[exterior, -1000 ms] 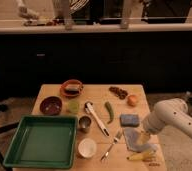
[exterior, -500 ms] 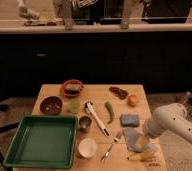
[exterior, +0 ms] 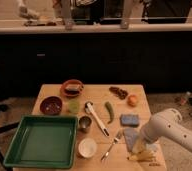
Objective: Place towel in plastic cup
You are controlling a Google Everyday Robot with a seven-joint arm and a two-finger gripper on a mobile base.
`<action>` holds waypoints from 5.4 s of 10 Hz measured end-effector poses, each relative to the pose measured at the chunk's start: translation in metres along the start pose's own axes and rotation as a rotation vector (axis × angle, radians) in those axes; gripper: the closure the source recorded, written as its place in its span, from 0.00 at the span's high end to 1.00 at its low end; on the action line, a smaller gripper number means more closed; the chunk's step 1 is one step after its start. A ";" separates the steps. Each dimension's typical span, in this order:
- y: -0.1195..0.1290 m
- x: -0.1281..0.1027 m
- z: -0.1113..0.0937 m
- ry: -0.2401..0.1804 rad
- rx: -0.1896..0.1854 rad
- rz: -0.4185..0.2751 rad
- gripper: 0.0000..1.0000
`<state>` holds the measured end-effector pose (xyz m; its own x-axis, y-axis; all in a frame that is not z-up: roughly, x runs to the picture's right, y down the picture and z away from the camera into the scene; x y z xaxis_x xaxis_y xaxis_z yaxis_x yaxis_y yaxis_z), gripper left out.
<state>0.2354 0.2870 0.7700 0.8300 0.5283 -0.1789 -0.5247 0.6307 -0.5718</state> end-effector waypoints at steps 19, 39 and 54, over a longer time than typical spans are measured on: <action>-0.008 -0.013 0.031 -0.064 -0.061 0.010 0.24; -0.010 -0.095 -0.091 -0.301 0.005 -0.223 0.00; 0.016 -0.177 -0.095 -0.420 -0.094 -0.305 0.00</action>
<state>0.0985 0.1497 0.7161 0.7849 0.5233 0.3319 -0.2361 0.7476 -0.6207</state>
